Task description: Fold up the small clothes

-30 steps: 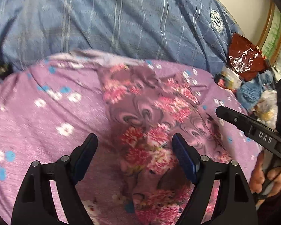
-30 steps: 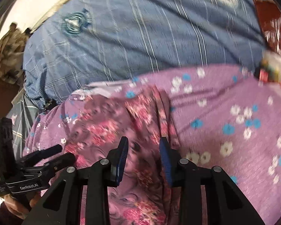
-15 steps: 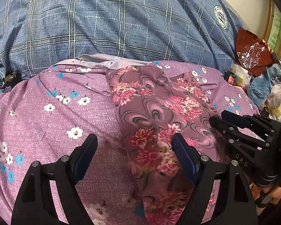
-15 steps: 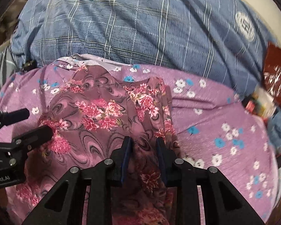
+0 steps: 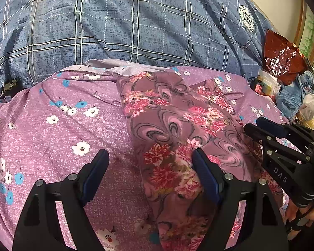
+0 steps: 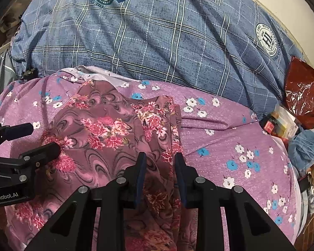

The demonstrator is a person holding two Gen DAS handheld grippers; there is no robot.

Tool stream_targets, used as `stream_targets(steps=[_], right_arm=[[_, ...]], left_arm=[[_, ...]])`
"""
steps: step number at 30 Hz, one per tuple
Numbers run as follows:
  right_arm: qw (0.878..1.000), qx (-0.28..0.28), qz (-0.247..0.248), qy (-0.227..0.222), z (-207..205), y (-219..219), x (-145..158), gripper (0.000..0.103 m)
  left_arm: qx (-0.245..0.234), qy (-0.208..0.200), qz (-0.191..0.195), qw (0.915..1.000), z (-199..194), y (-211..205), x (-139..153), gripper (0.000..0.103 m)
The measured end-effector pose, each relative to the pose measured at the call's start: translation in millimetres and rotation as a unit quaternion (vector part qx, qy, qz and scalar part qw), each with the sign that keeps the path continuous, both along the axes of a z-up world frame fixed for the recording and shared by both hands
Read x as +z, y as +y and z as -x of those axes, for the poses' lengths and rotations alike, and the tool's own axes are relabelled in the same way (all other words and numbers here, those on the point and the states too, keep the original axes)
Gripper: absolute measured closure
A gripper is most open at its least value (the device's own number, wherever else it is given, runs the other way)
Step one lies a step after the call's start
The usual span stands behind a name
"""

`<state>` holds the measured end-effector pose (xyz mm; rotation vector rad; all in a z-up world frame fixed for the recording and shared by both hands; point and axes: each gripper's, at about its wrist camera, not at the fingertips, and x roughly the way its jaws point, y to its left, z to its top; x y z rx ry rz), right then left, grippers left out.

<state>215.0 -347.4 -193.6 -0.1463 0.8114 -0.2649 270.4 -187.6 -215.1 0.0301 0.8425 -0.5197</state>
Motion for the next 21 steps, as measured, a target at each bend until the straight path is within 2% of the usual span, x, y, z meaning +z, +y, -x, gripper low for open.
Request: stream_targets(steps=[6,10,11,12,13,15,17,19,21], right_arm=[[1.0,-0.004,0.002,0.003,0,-3,-2,0.075],[1.0,-0.002,-0.009,0.014,-1,-10,-4,0.071],[1.0,0.001,-0.025,0.016,-1,-15,-4,0.069],[0.999,0.003,-0.048,0.015,0,-23,-3,0.06],[0.997,0.005,-0.079,0.009,2,-33,-1,0.047],[0.991,0.01,-0.137,-0.003,6,-52,1,0.027],[0.98,0.008,-0.198,-0.011,10,-74,-1,0.025],[0.964,0.001,-0.264,0.002,12,-98,-9,0.022],[0.948,-0.003,-0.318,0.018,13,-116,-21,0.022]], left_arm=[[0.001,0.001,0.002,1.0,-1,0,0,0.021],[0.008,0.006,0.025,0.9996,-3,8,7,0.021],[0.008,0.005,0.035,0.9994,-3,11,10,0.021],[0.006,0.005,0.046,0.9989,-4,14,12,0.021],[0.003,0.011,0.062,0.998,-6,19,14,0.021],[-0.013,0.039,0.083,0.9957,-12,22,10,0.02],[-0.036,0.089,0.097,0.9906,-21,20,-1,0.02],[-0.047,0.143,0.108,0.9826,-28,15,-18,0.02],[-0.055,0.17,0.123,0.9761,-30,12,-27,0.02]])
